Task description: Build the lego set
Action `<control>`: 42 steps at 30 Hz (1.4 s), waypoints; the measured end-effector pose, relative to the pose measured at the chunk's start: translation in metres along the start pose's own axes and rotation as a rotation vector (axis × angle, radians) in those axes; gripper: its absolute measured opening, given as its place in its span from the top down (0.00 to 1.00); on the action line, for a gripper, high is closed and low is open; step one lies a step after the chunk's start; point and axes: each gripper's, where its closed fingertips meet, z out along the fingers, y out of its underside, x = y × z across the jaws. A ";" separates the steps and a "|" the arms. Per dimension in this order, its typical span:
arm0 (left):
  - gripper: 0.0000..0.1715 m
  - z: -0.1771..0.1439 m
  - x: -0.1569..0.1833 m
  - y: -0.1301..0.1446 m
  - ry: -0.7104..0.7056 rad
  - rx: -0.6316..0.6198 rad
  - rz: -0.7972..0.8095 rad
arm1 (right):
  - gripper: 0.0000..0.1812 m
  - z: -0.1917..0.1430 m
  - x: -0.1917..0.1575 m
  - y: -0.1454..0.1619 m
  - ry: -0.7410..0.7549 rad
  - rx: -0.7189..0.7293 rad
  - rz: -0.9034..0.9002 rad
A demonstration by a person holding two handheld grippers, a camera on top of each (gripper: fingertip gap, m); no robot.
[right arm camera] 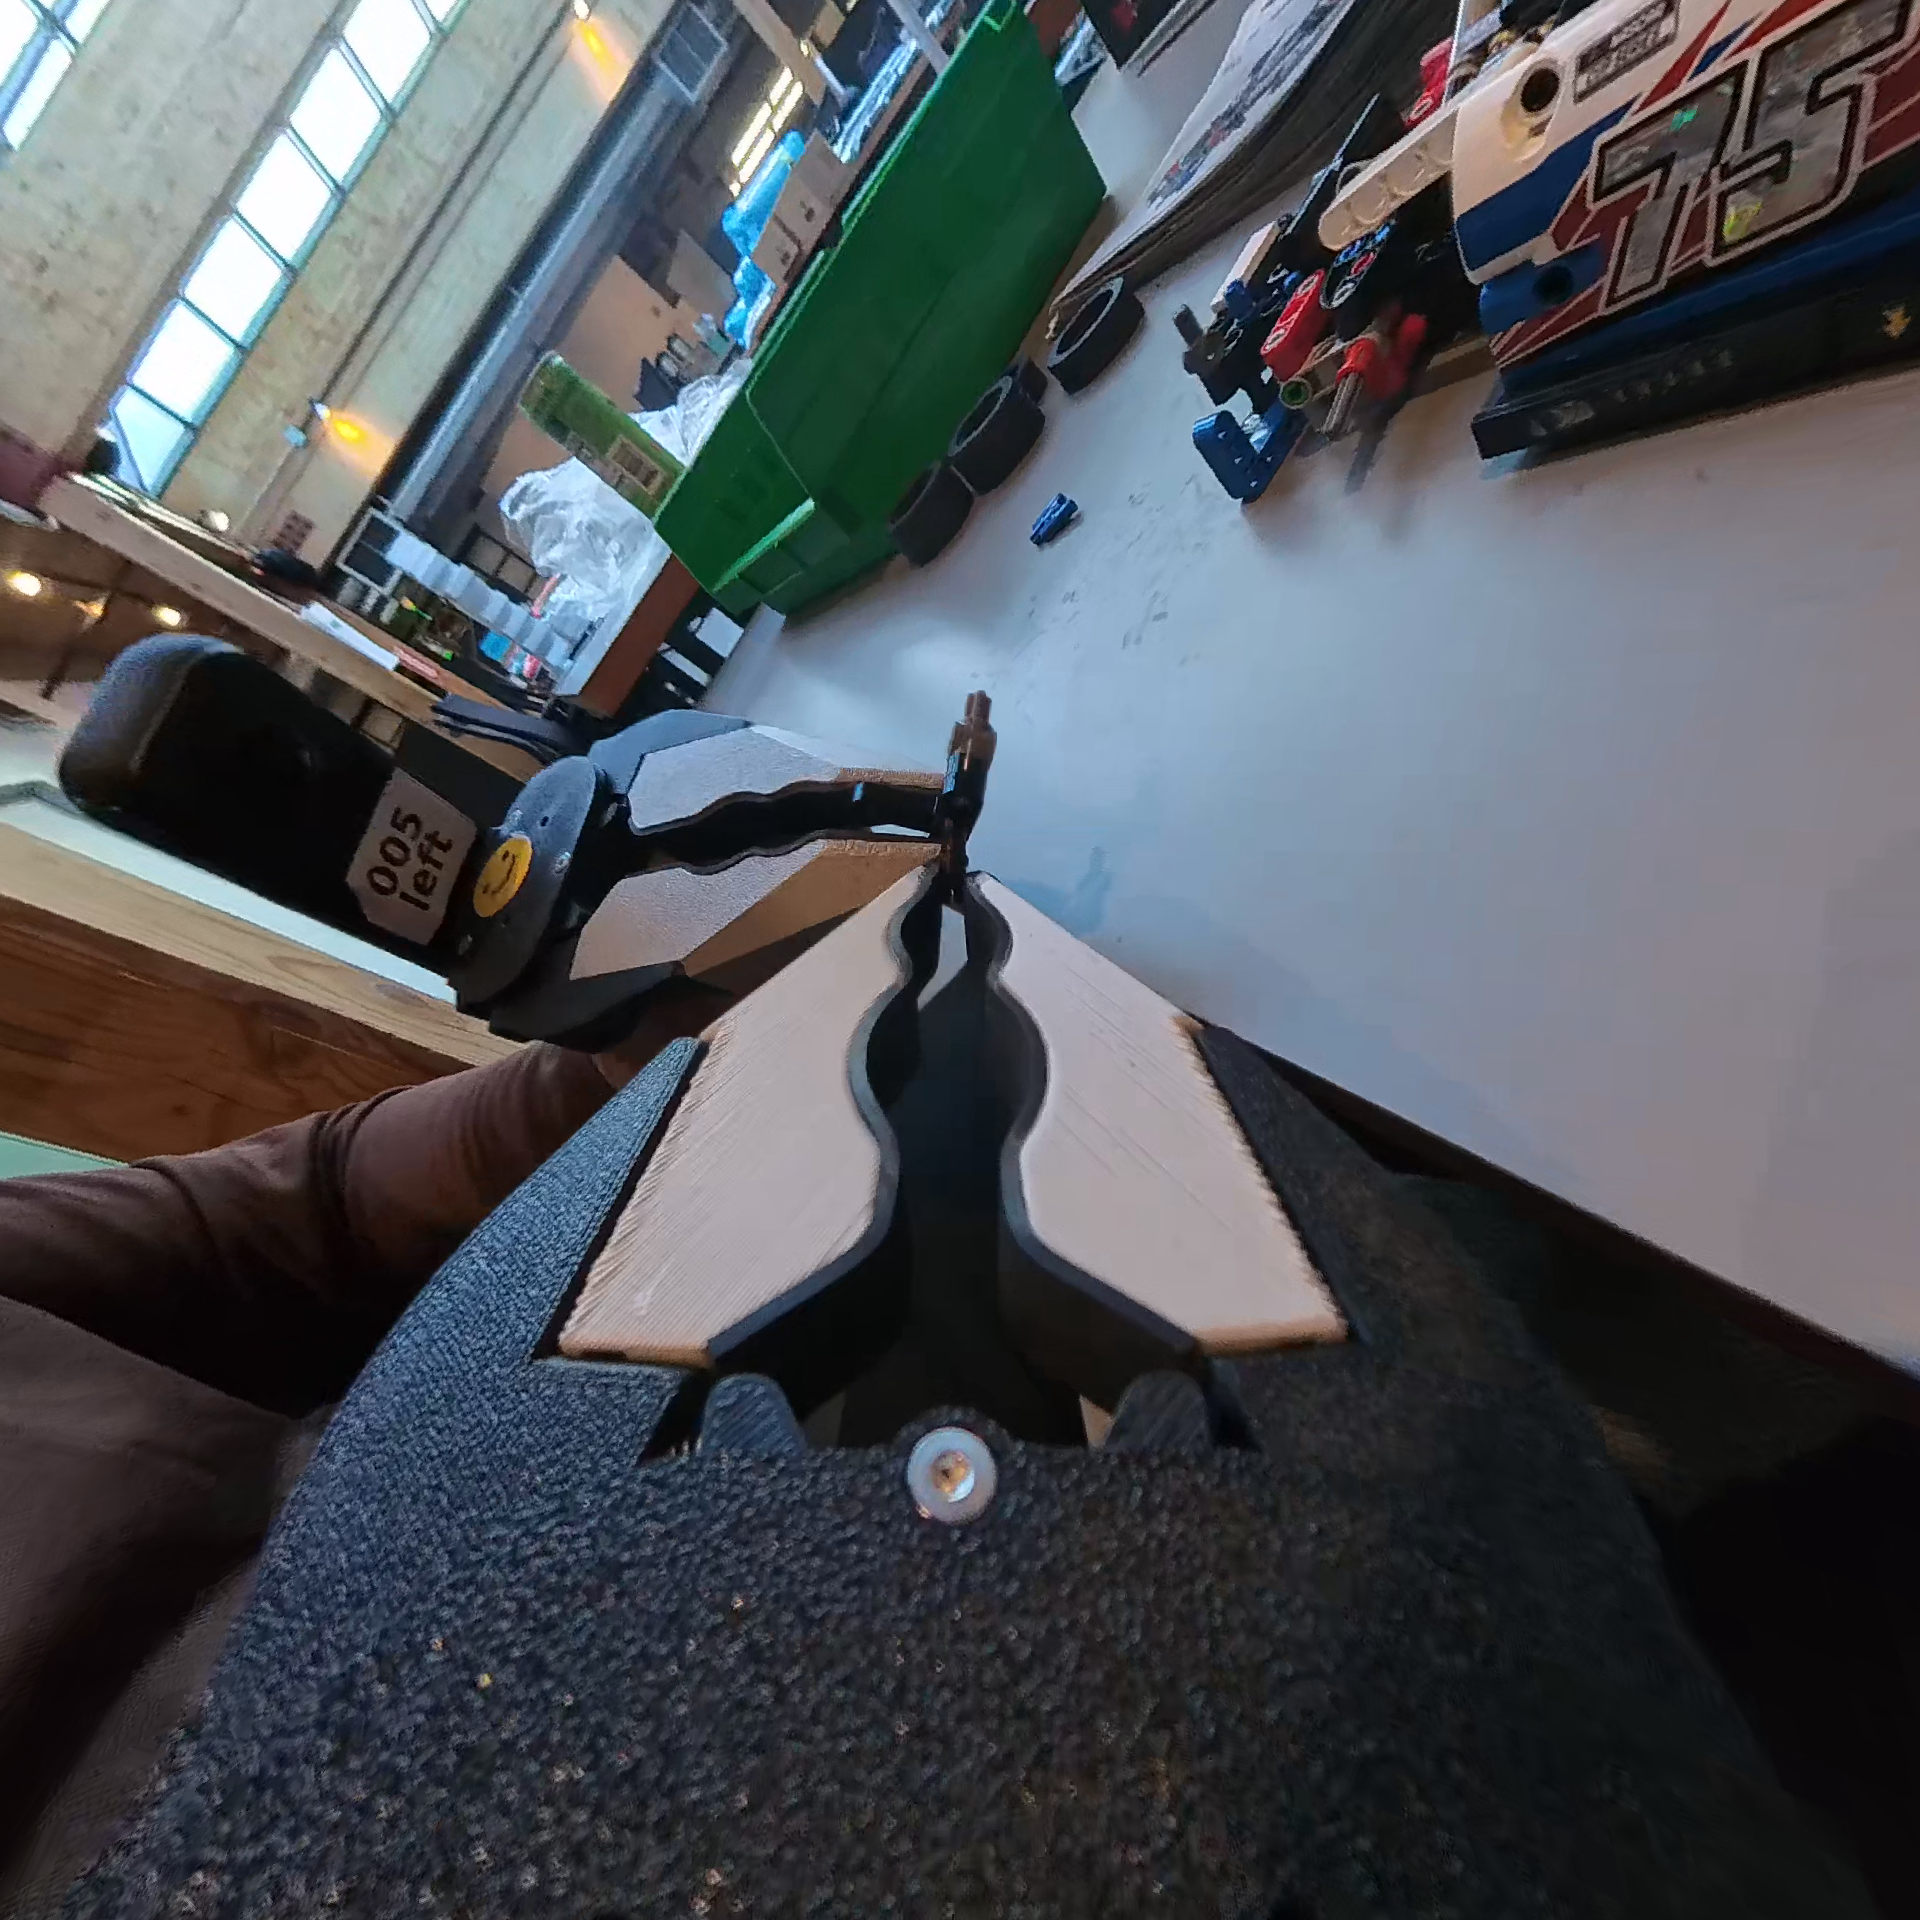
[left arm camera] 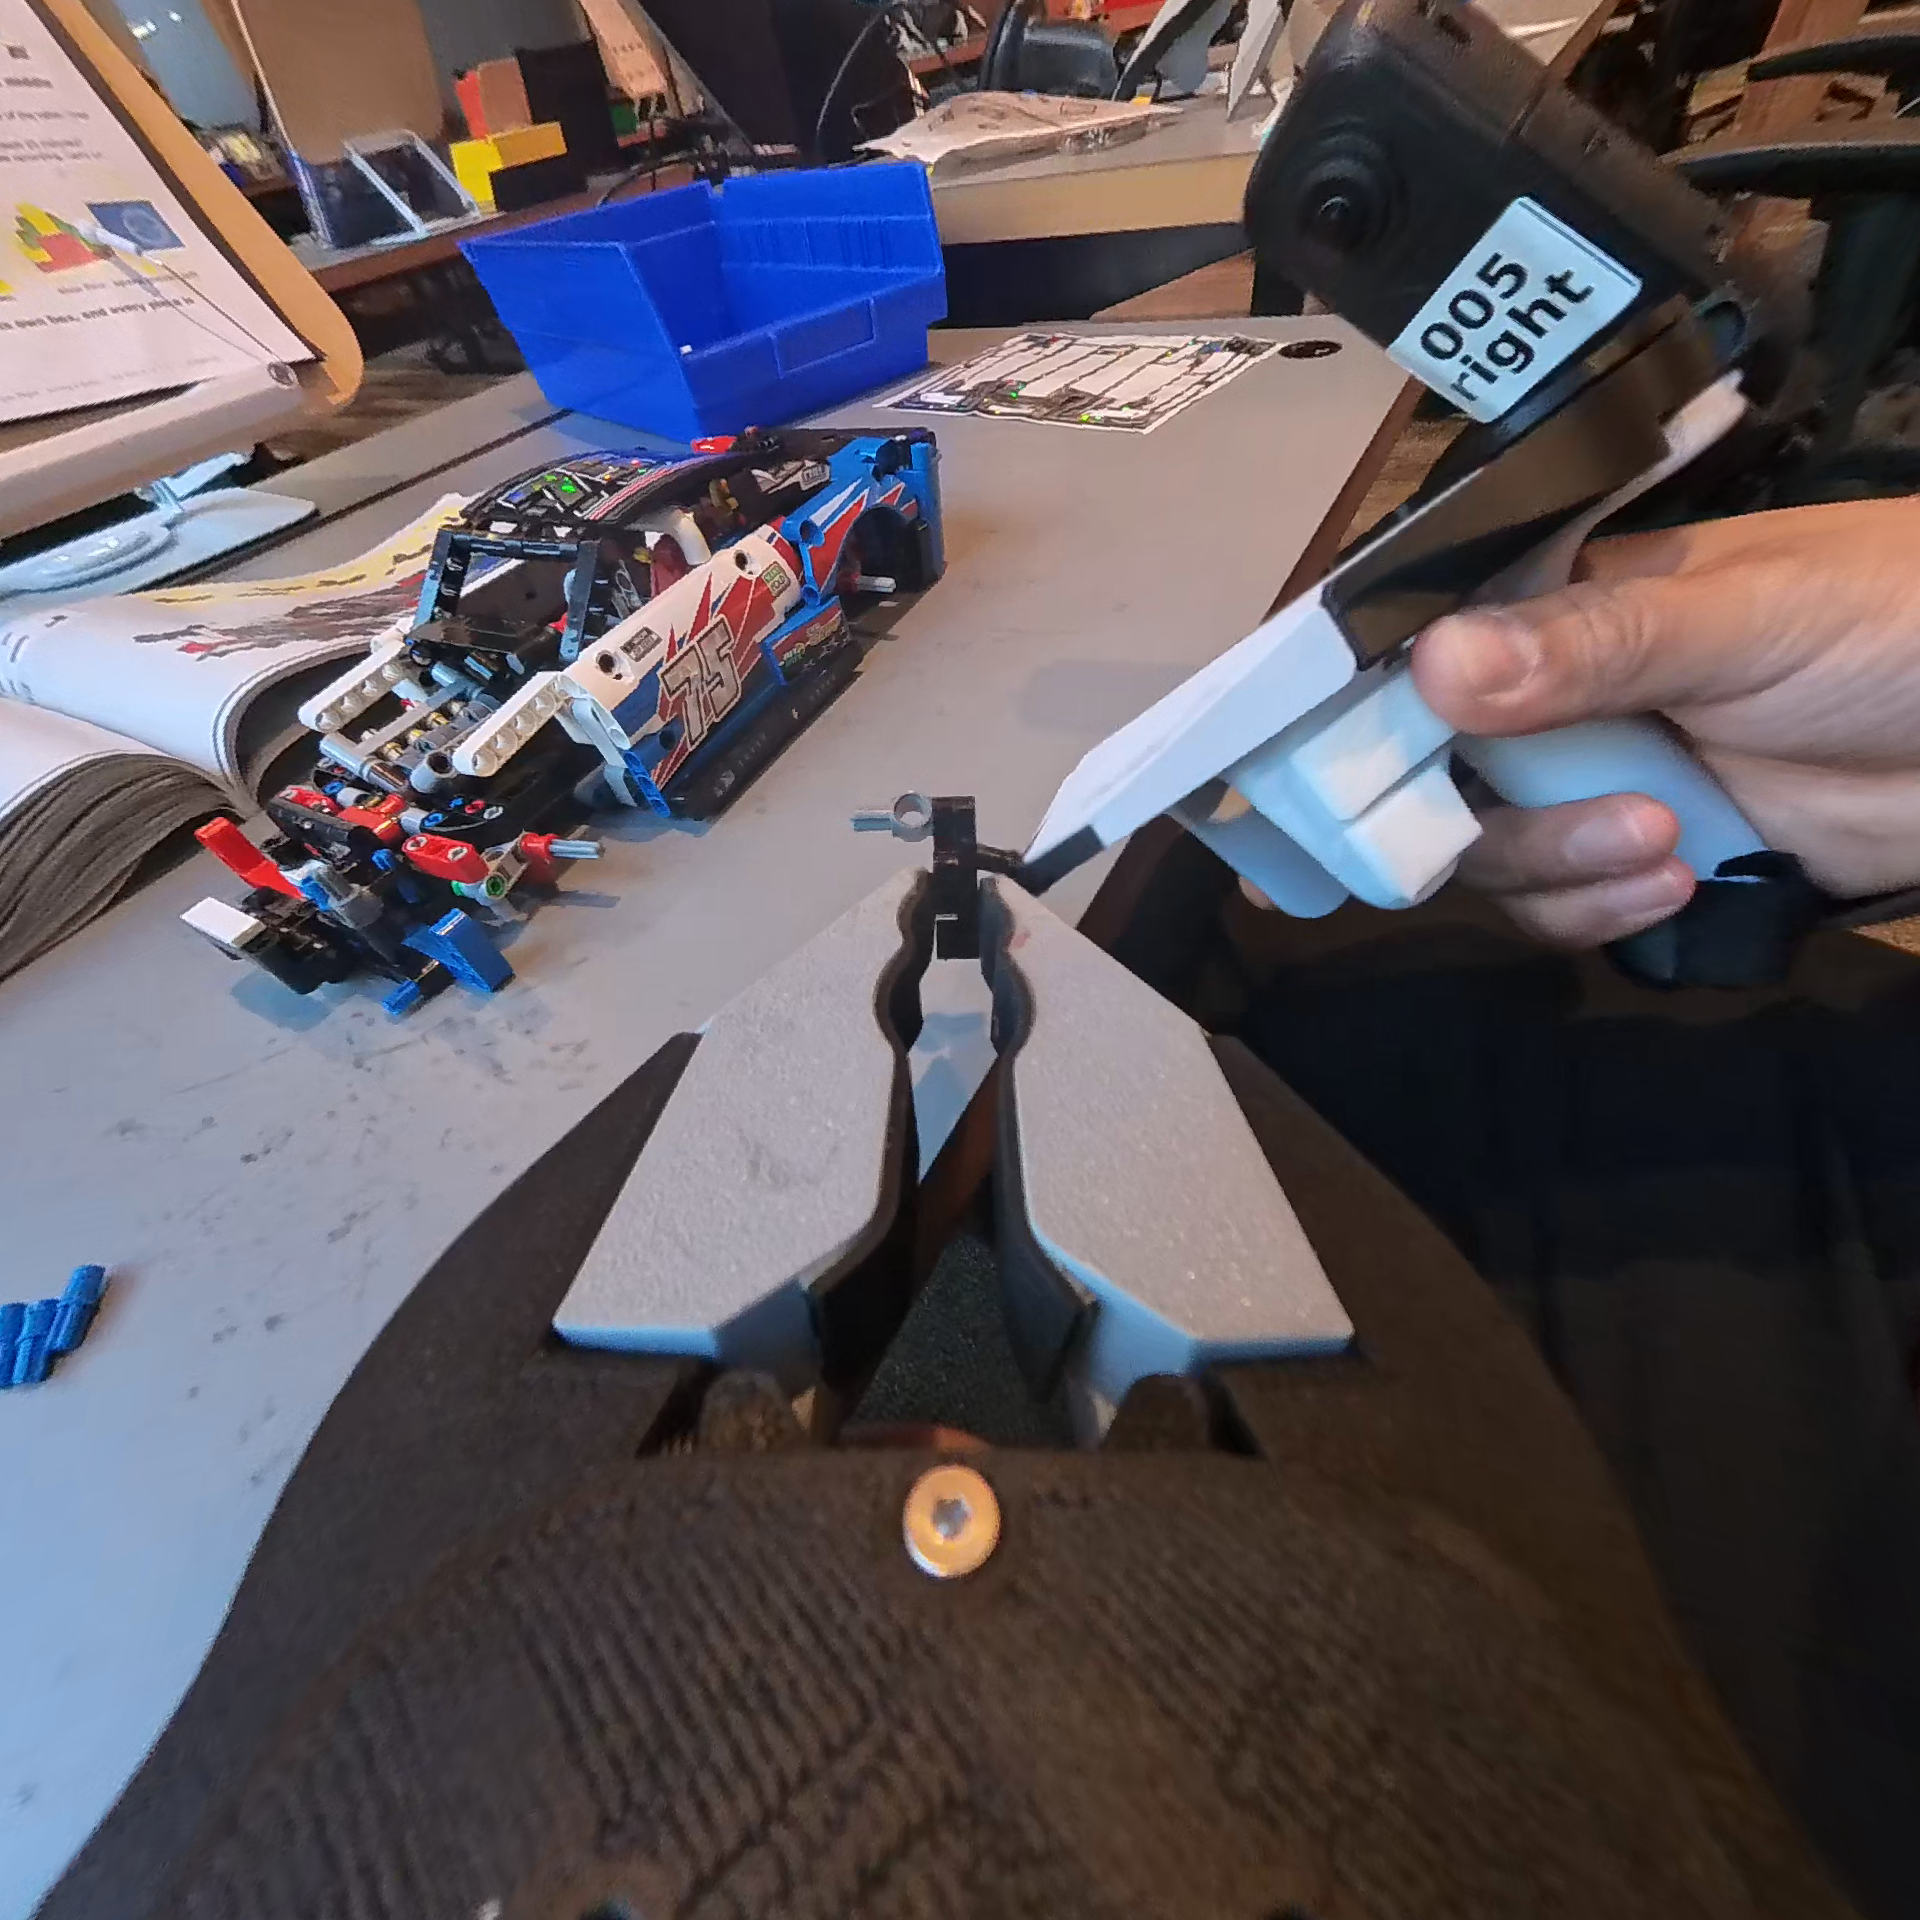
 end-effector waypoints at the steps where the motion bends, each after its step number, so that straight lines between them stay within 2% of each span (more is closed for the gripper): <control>1: 0.97 0.001 0.000 0.000 0.002 -0.003 -0.008 | 0.98 0.000 0.001 0.000 0.011 -0.004 -0.017; 7: 0.97 -0.001 0.000 0.007 0.007 -0.054 0.137 | 0.98 0.002 0.004 0.005 0.062 -0.074 -0.104; 12: 0.97 -0.005 0.000 0.011 0.024 -0.066 0.253 | 0.98 0.005 0.003 0.011 0.043 -0.150 -0.095; 18: 0.97 -0.007 -0.003 0.010 0.038 -0.068 0.258 | 0.98 0.008 0.002 0.009 0.030 -0.167 -0.103; 24: 0.97 -0.004 -0.005 0.012 0.064 -0.067 0.065 | 0.99 0.010 0.006 0.006 0.093 -0.177 -0.212; 28: 0.97 -0.002 -0.006 0.013 0.028 -0.081 0.144 | 0.99 0.009 0.009 0.005 0.132 -0.197 -0.291; 30: 0.97 -0.003 -0.006 0.012 0.022 -0.077 0.176 | 0.99 0.010 0.007 0.006 0.102 -0.191 -0.240; 33: 0.97 -0.007 -0.007 0.006 0.038 -0.041 0.128 | 0.99 0.011 0.000 0.003 -0.029 -0.153 -0.024; 37: 0.97 -0.007 -0.006 0.005 0.010 -0.045 0.165 | 0.99 0.011 -0.003 0.003 -0.113 -0.133 0.137; 42: 0.97 -0.008 -0.003 0.007 0.050 -0.058 0.210 | 0.99 0.010 -0.003 0.004 -0.158 -0.135 0.208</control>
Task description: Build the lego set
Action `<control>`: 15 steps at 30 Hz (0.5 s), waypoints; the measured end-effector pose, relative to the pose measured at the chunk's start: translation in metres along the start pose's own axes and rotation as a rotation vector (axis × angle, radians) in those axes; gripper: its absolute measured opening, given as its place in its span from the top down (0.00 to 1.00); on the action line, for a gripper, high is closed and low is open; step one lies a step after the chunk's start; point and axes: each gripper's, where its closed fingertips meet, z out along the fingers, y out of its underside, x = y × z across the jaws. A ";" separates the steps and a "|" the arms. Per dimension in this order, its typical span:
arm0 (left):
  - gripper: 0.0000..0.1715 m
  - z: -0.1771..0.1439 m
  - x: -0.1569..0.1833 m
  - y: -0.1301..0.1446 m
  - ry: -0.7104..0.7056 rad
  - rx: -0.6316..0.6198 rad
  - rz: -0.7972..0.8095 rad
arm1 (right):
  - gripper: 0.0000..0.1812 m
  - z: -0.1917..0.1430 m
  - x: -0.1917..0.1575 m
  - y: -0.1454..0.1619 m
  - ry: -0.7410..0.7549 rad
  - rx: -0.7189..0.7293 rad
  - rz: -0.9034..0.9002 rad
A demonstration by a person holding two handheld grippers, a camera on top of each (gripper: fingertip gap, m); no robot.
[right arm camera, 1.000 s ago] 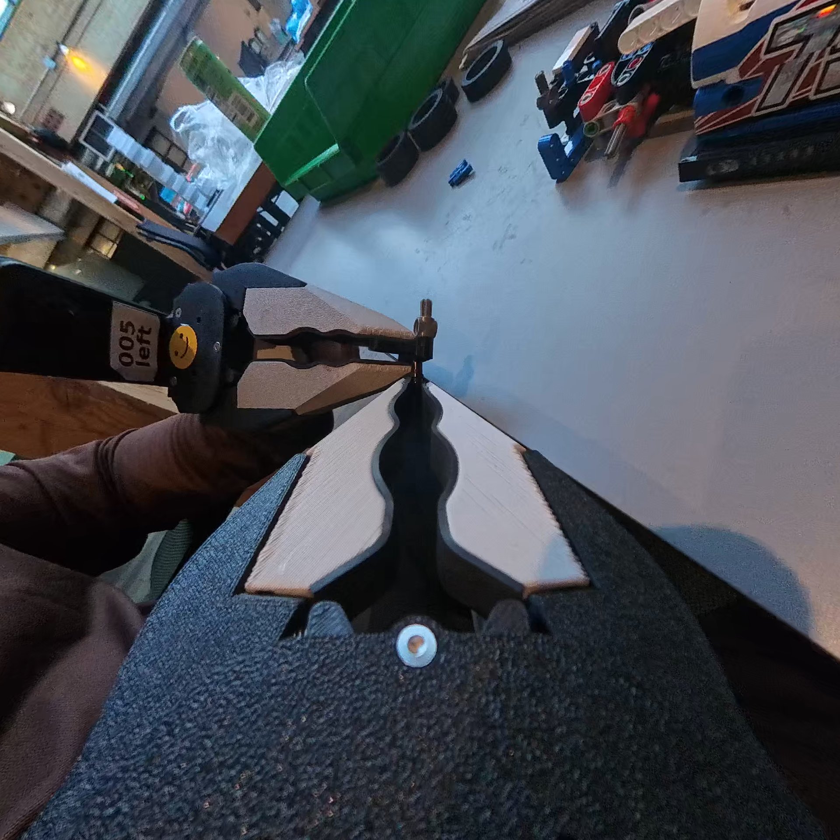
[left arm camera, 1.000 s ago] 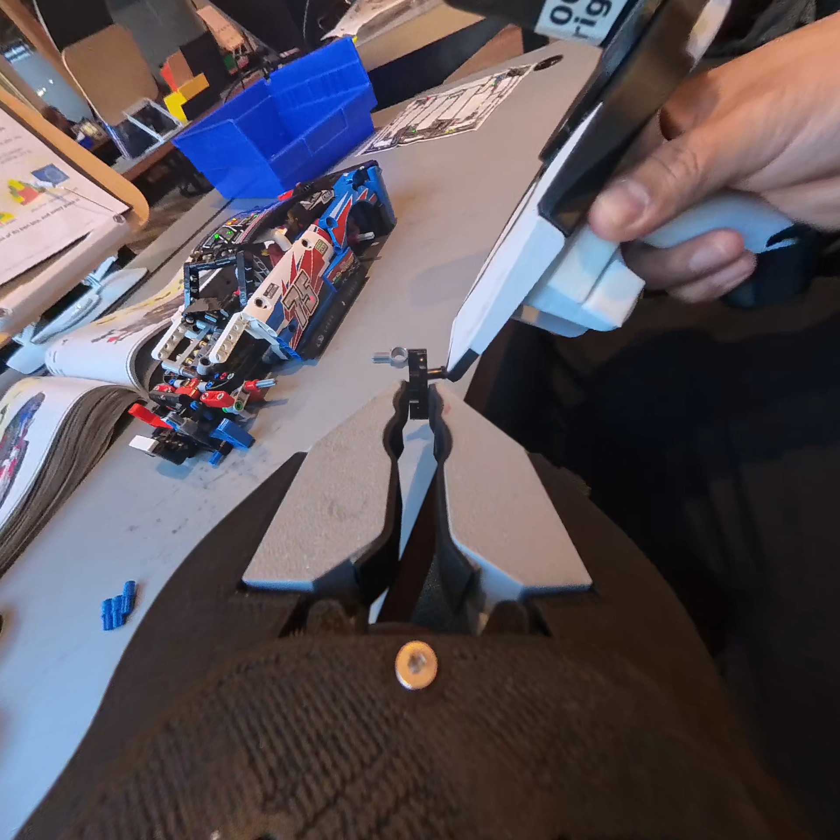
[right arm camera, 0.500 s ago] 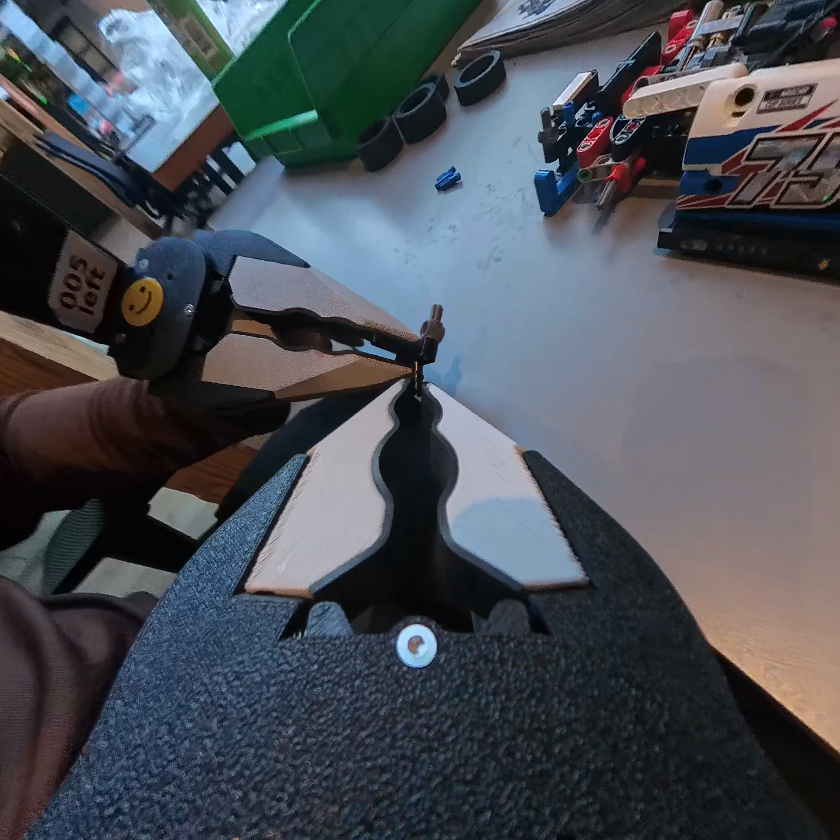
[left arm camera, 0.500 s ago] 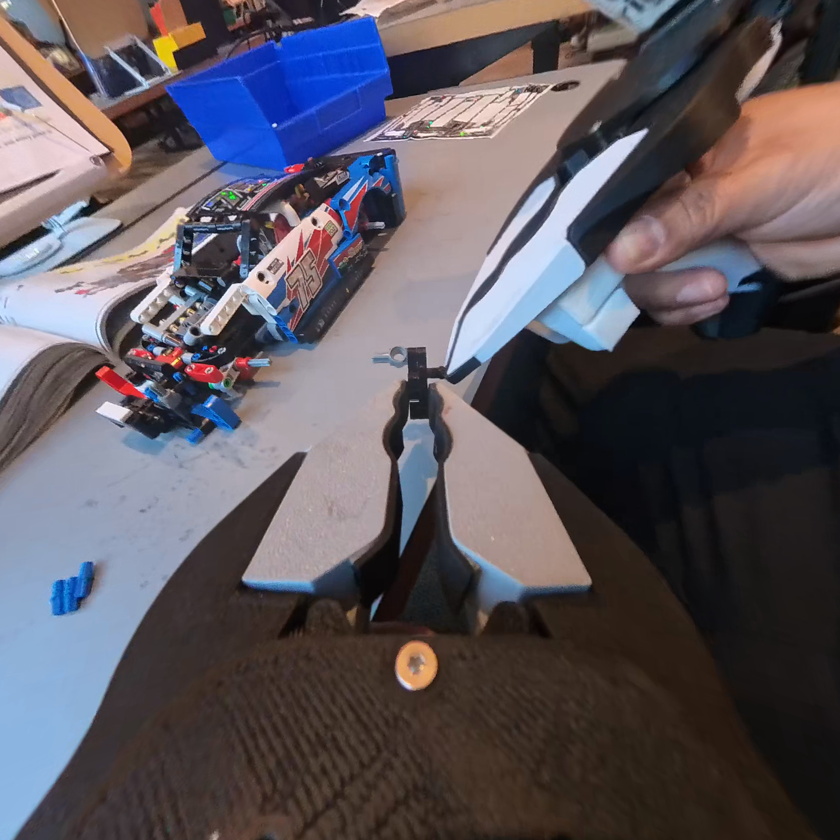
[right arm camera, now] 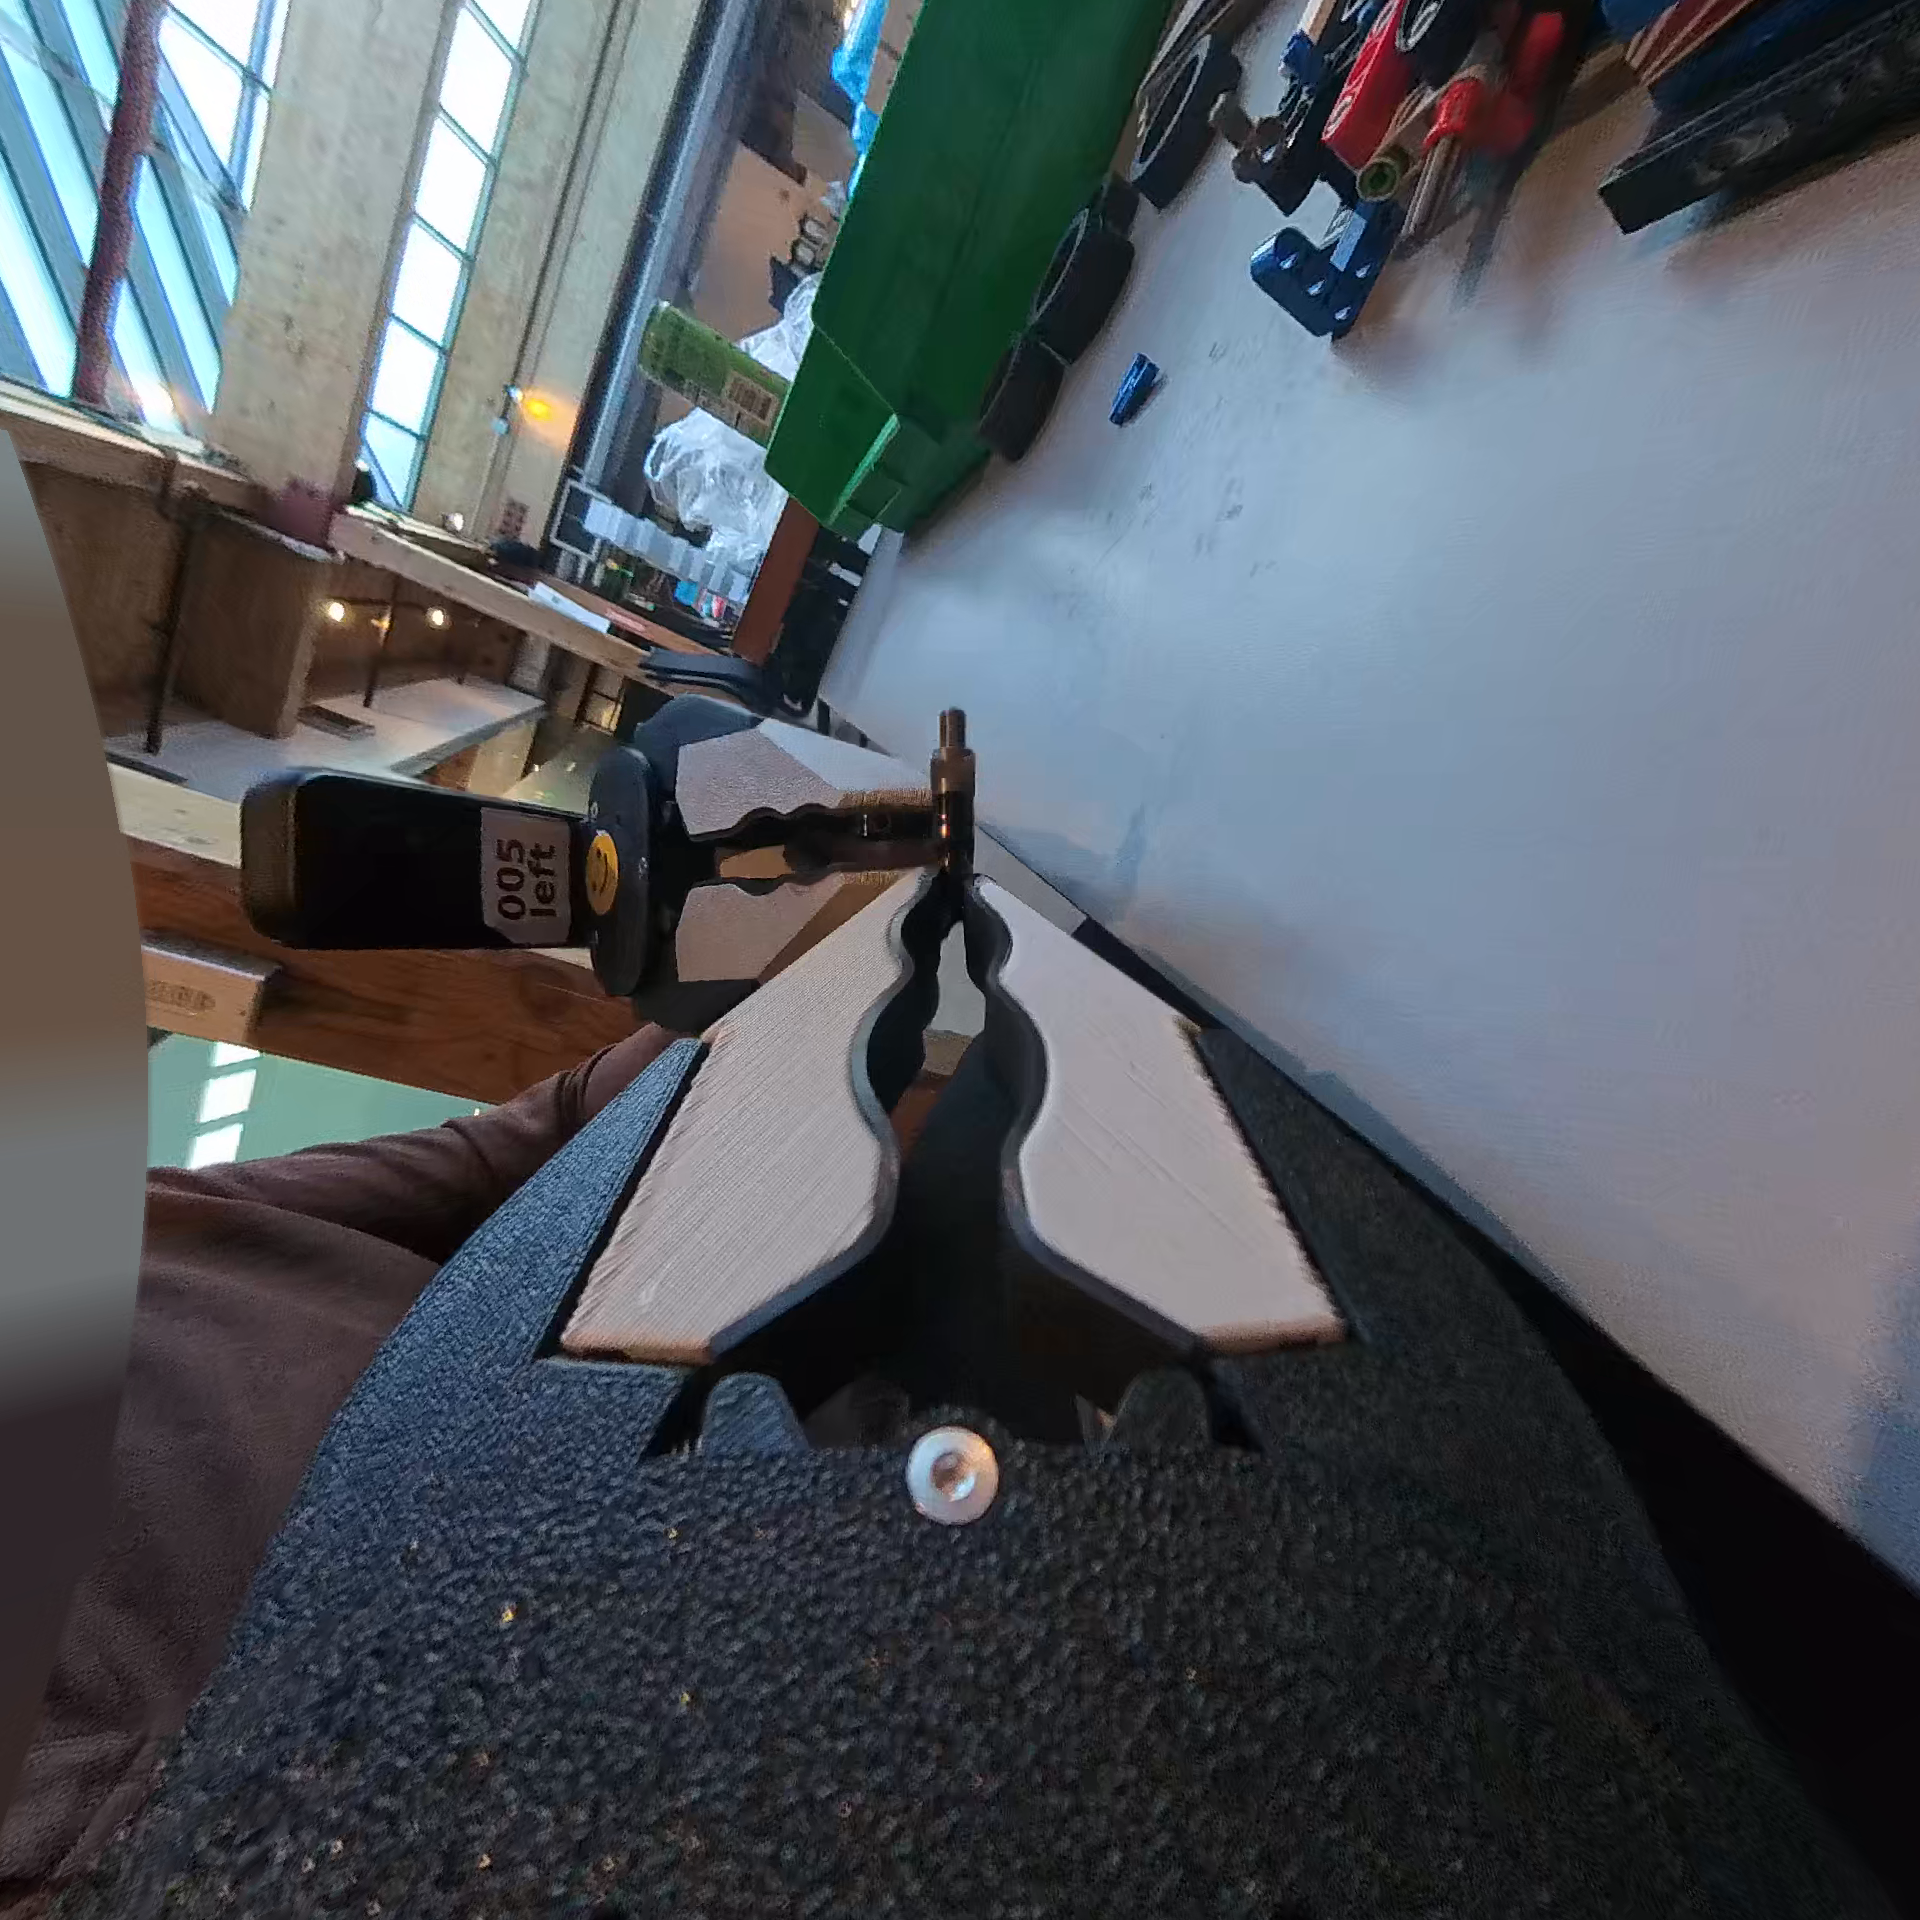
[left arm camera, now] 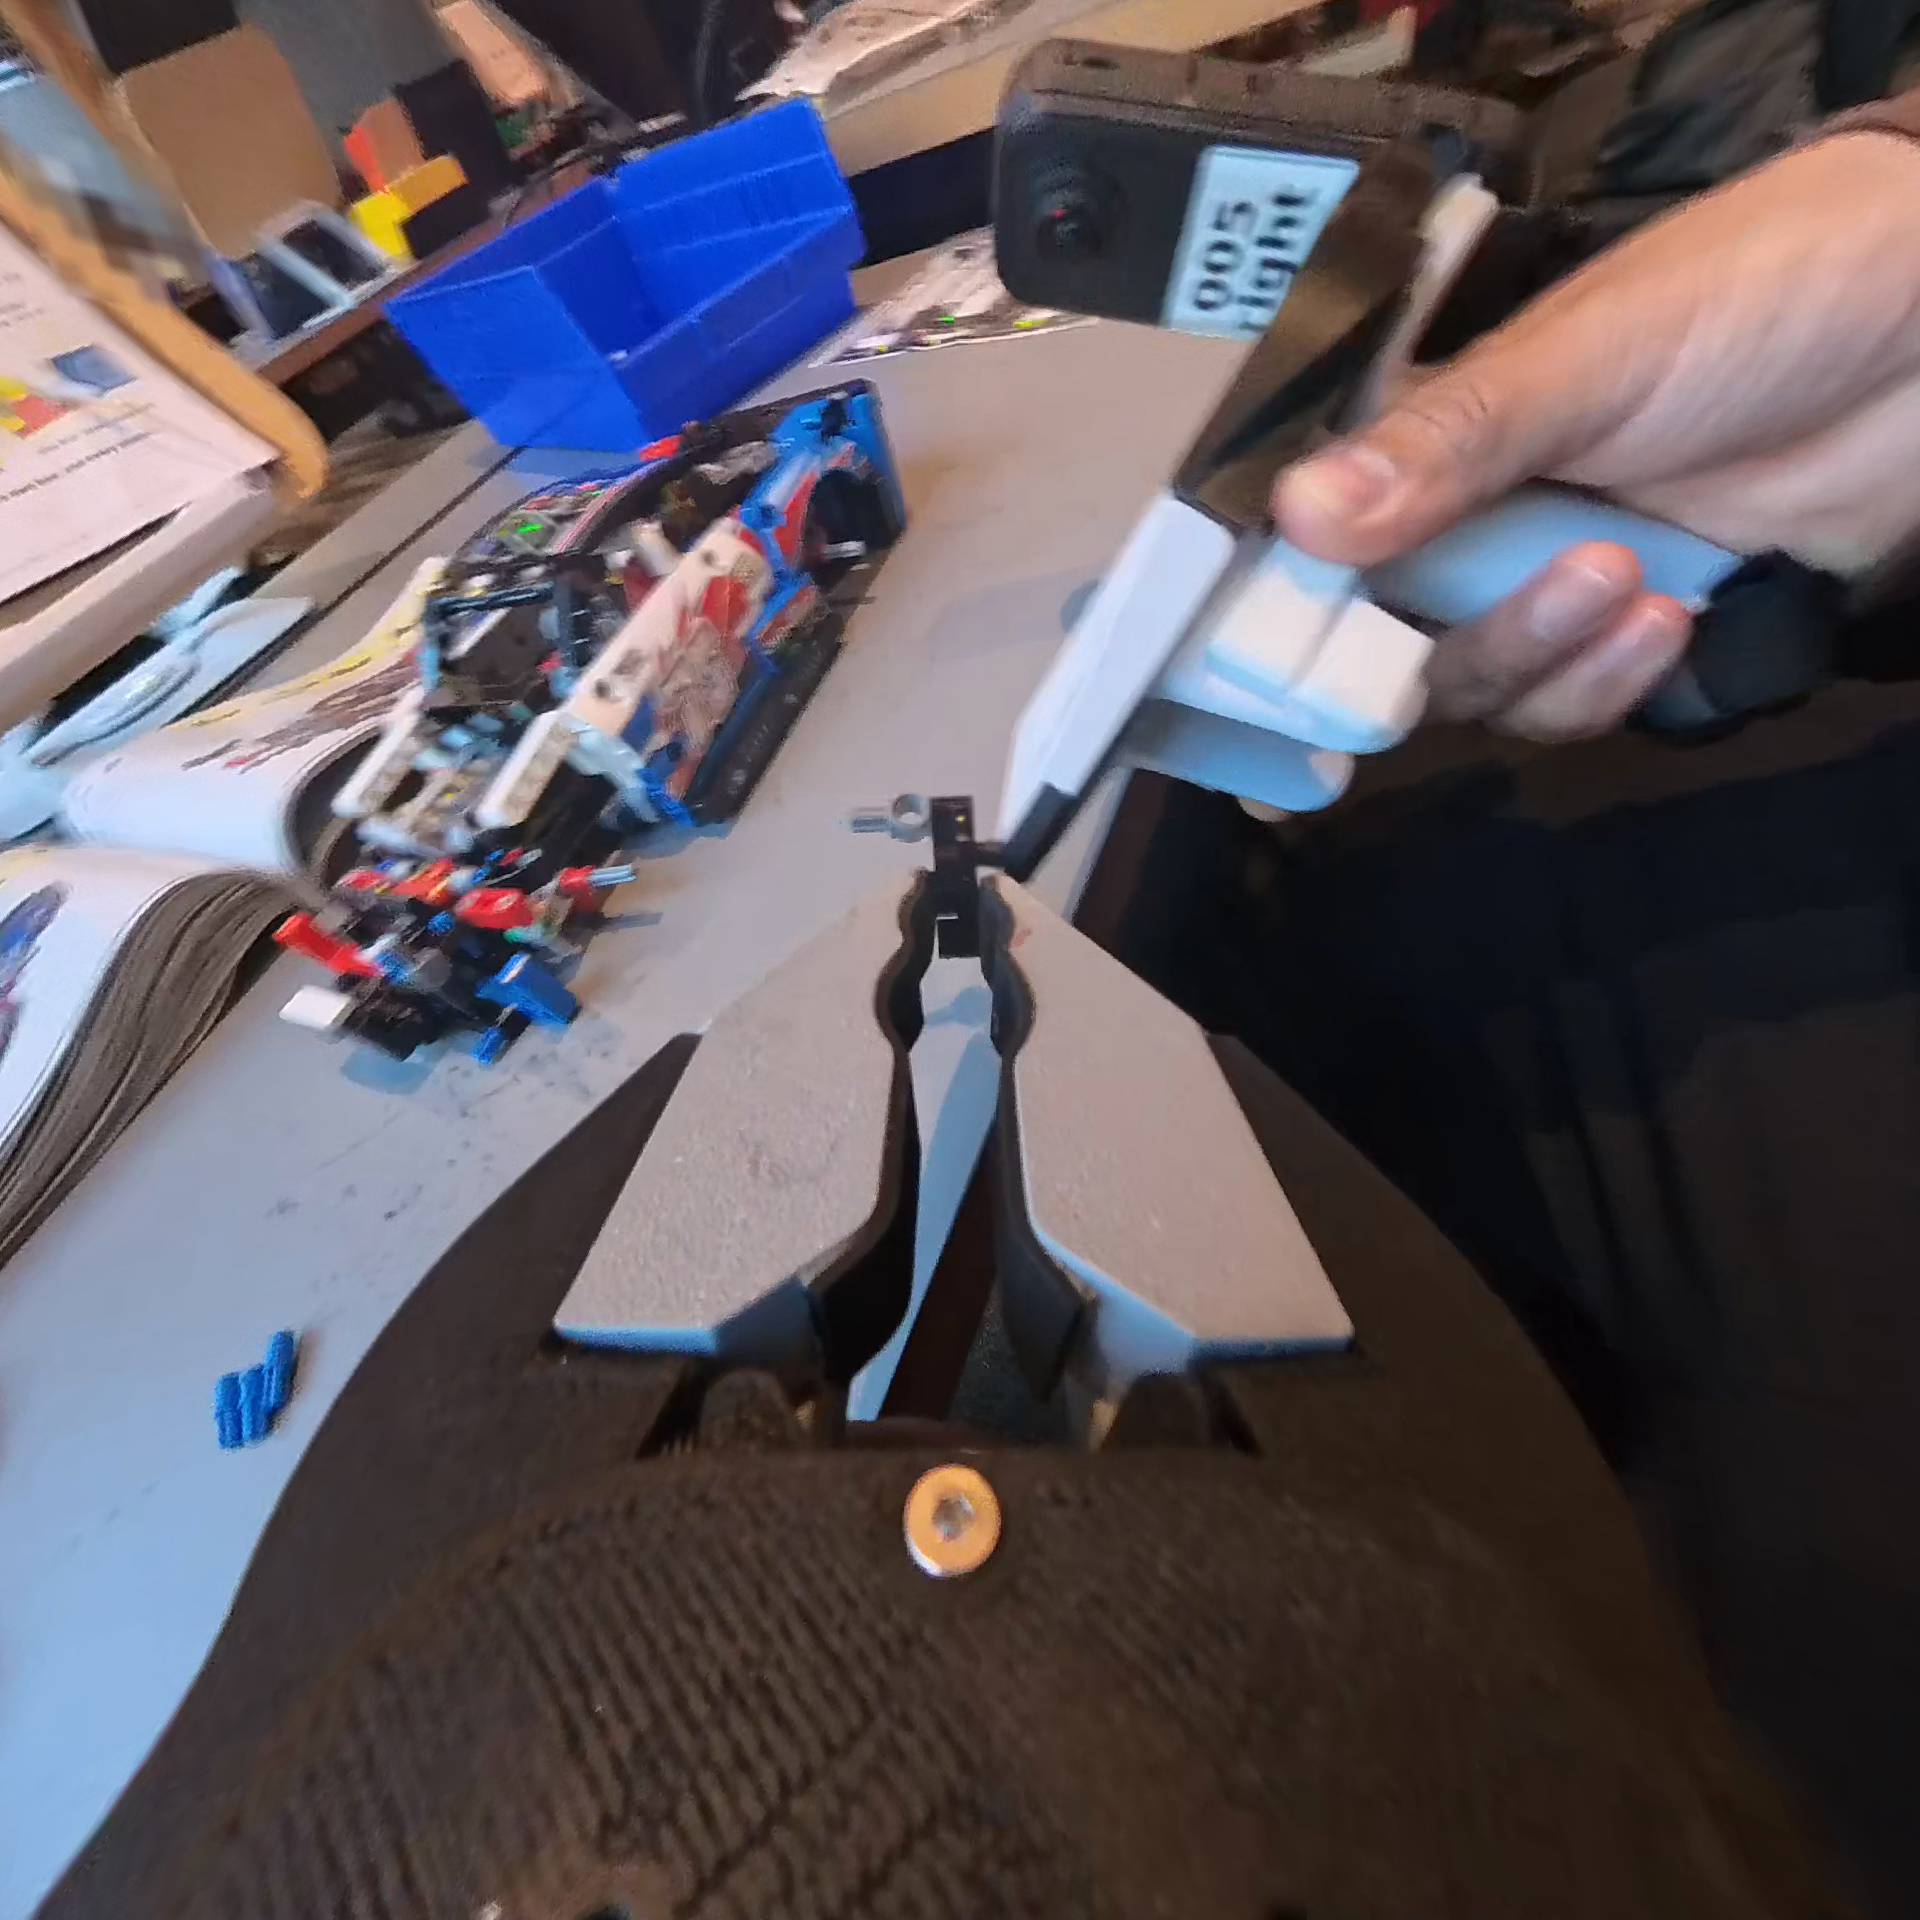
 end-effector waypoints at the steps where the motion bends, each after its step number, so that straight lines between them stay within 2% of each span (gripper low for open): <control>1: 0.97 -0.001 0.002 0.000 0.010 0.001 0.014 | 0.99 0.000 0.000 0.000 0.003 -0.007 -0.010; 10: 0.97 0.001 0.000 0.006 0.008 -0.030 -0.016 | 0.99 0.005 0.006 -0.001 0.198 -0.042 -0.301; 13: 0.97 -0.001 -0.007 0.001 -0.015 0.004 -0.071 | 0.98 0.006 0.001 -0.009 0.205 -0.018 -0.357; 15: 0.97 0.000 -0.009 -0.003 -0.002 0.046 -0.169 | 0.97 0.004 -0.003 -0.012 0.209 -0.028 -0.447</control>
